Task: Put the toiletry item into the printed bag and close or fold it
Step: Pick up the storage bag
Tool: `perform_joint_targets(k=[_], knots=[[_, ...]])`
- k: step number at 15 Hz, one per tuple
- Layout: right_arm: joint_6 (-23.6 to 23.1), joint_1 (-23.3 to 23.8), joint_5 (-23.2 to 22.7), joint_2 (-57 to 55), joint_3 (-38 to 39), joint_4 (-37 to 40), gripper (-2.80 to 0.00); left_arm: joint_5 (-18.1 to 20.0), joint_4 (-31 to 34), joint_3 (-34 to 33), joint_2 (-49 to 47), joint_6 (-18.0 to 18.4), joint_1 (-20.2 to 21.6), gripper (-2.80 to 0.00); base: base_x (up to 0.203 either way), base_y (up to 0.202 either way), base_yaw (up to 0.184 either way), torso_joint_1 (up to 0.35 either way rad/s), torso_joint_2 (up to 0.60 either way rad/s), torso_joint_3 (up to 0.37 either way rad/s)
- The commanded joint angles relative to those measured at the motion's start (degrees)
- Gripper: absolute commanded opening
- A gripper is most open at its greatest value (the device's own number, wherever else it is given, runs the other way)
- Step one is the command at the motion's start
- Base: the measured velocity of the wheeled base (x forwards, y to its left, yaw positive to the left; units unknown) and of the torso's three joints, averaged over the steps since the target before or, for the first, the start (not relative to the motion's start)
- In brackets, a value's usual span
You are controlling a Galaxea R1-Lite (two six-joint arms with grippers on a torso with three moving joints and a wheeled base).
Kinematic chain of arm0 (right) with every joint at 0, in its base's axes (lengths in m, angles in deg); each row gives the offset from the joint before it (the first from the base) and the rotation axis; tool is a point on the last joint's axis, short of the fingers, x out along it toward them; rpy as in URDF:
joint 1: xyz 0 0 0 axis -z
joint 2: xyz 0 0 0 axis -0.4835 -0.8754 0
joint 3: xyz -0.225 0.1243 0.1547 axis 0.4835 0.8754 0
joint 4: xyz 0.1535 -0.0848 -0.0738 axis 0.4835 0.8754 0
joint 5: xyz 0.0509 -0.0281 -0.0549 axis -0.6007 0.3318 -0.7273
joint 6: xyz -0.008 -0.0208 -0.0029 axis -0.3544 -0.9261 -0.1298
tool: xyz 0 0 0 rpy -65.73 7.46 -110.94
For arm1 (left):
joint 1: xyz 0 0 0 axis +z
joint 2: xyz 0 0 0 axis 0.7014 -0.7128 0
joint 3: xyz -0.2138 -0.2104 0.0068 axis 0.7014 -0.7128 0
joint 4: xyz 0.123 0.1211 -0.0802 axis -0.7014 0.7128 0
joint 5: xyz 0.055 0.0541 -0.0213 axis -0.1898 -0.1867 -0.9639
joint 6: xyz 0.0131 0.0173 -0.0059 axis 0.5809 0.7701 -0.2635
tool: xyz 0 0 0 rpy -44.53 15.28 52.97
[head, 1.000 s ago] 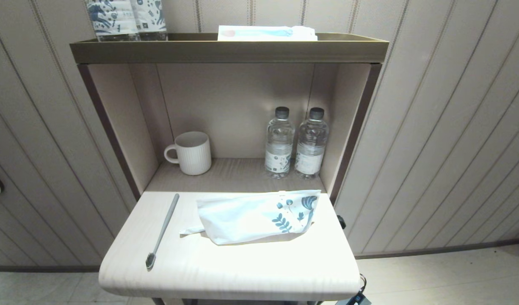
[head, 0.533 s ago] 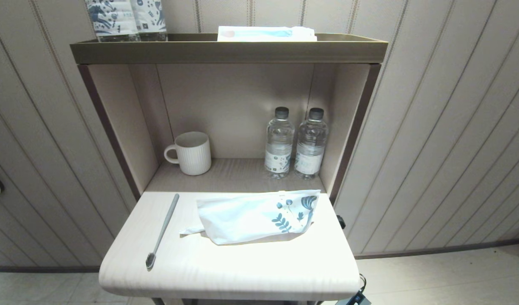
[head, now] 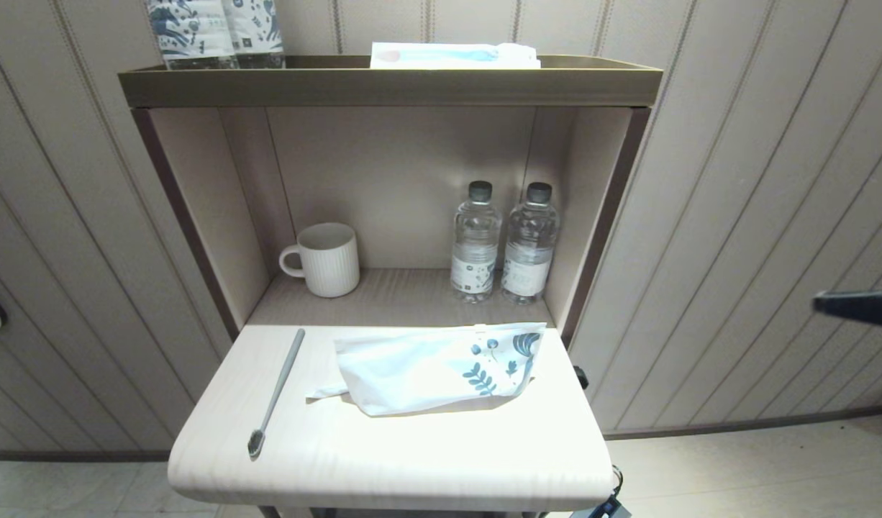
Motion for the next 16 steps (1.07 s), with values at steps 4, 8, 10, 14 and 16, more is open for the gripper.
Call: perform_joint_targets(k=[4, 8, 10, 14, 16], knots=[[-4.26, -1.16, -3.49, -9.78, 7.38, -4.22, 0.0, 0.0, -0.02, 0.0, -0.09, -0.07, 0.01, -2.8, 0.0, 0.0, 0.0, 0.0, 0.0, 0.0], [-4.53, -1.39, -5.67, -11.13, 13.99, -17.27, -2.8, -0.07, -0.02, 0.0, -0.09, -0.07, 0.01, -2.8, 0.0, 0.0, 0.0, 0.0, 0.0, 0.0], [-4.69, -1.47, -7.37, -13.3, 16.05, -23.95, -2.8, 0.0, -0.02, 0.0, -0.09, -0.07, 0.01, -2.8, 0.0, 0.0, 0.0, 0.0, 0.0, 0.0], [-5.09, -1.71, -7.99, -15.67, 16.94, -26.46, -2.8, -0.03, -0.02, 0.0, -0.09, -0.07, 0.01, -2.8, 0.0, 0.0, 0.0, 0.0, 0.0, 0.0], [-5.78, -1.74, -7.98, -16.79, 17.26, -28.02, -2.8, 0.01, -0.02, 0.0, -0.09, -0.07, 0.01, -2.8, 0.0, 0.0, 0.0, 0.0, 0.0, 0.0]])
